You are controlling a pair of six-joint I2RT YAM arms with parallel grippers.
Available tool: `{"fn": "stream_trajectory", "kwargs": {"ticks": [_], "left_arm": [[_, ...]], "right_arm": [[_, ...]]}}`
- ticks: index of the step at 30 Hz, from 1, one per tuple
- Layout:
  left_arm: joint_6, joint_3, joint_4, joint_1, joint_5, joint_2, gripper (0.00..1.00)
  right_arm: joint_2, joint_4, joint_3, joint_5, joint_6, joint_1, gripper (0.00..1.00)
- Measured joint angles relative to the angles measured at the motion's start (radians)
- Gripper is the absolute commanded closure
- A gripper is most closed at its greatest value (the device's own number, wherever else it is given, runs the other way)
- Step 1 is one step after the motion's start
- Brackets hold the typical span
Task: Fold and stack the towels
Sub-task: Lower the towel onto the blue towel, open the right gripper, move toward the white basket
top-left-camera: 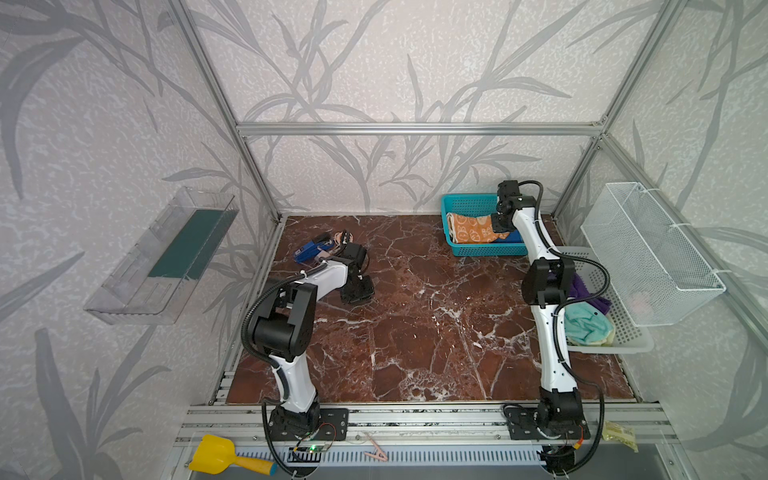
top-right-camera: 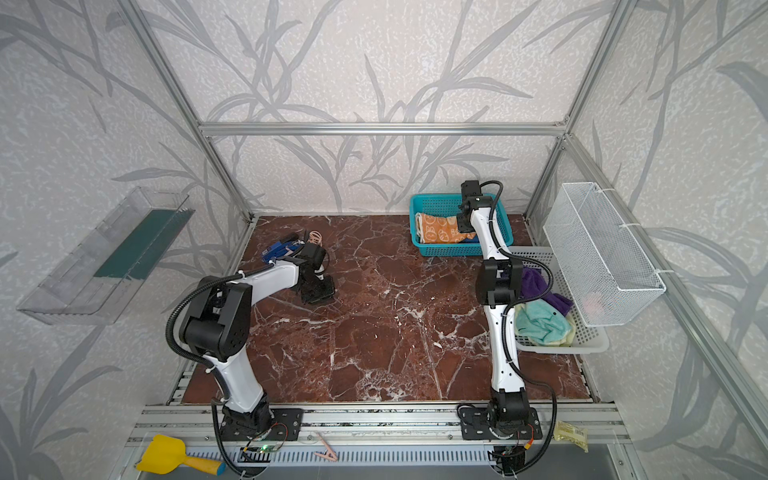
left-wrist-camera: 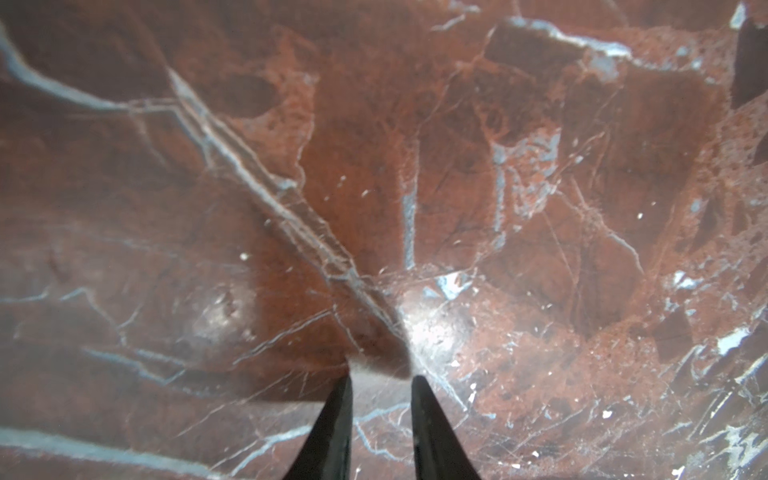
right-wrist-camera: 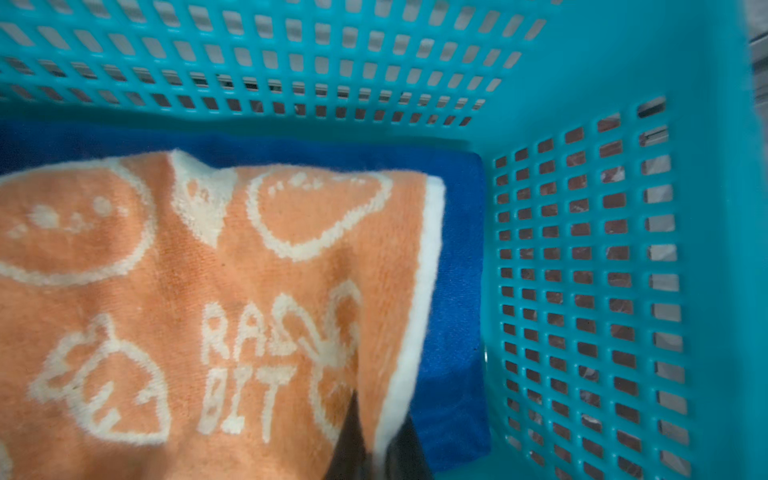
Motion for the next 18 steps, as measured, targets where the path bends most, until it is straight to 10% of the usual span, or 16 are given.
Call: {"fn": "stream_trajectory", "kwargs": {"ticks": [6, 10, 18], "left_arm": [[0.000, 0.014, -0.003, -0.010, 0.000, 0.010, 0.74], [0.000, 0.014, -0.004, -0.014, 0.000, 0.010, 0.74], [0.000, 0.014, -0.004, -0.017, 0.000, 0.010, 0.74]], "right_arm": [[0.000, 0.029, -0.021, 0.087, -0.005, -0.016, 0.95], [0.000, 0.037, -0.055, 0.117, -0.004, -0.021, 0.48], [-0.023, 0.011, -0.082, 0.124, 0.025, -0.024, 0.42]]}}
